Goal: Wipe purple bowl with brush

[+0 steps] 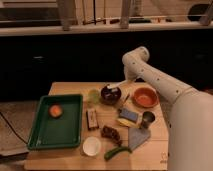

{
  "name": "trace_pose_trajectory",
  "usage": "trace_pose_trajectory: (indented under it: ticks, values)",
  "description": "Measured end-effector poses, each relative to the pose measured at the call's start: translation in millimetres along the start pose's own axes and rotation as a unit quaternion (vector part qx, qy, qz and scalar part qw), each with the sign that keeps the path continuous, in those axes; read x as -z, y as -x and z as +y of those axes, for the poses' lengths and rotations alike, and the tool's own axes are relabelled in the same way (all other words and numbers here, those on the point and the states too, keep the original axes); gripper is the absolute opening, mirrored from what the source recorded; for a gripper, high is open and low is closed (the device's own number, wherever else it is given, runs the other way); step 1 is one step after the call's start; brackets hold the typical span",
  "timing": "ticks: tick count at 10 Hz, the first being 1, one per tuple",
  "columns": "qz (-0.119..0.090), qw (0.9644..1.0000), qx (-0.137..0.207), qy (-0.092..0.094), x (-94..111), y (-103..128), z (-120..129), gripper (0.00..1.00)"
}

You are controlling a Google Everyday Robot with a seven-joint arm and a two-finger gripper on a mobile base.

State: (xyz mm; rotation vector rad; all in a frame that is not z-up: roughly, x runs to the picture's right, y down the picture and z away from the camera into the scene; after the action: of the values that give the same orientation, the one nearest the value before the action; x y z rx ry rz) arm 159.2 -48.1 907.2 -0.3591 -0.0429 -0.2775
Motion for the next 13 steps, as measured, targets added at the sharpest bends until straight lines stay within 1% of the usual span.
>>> trace_pose_trajectory:
  ticks: [1,2,4,6,8,11,12,13]
  values:
    - [-0.002,1.0,0.007,0.0,-1.3,5.3,-1.9,0.0]
    - [-0.009,0.9997,0.021,0.001,-2.7,15.3,-3.5,0.0]
    - [-0.016,0.9992,0.036,0.005,-6.3,23.1,0.6,0.0]
    - [-0.025,0.9983,0.05,0.015,-11.4,29.7,11.4,0.0]
    - [-0.026,0.9981,0.05,0.026,-14.8,28.7,23.7,0.0]
    - [-0.014,0.9987,0.031,0.037,-15.6,-1.3,42.6,0.0]
    - [-0.006,0.999,0.019,0.039,-15.3,-17.9,48.3,0.0]
    - [0.0,0.9991,0.014,0.04,-15.3,-22.2,47.7,0.0]
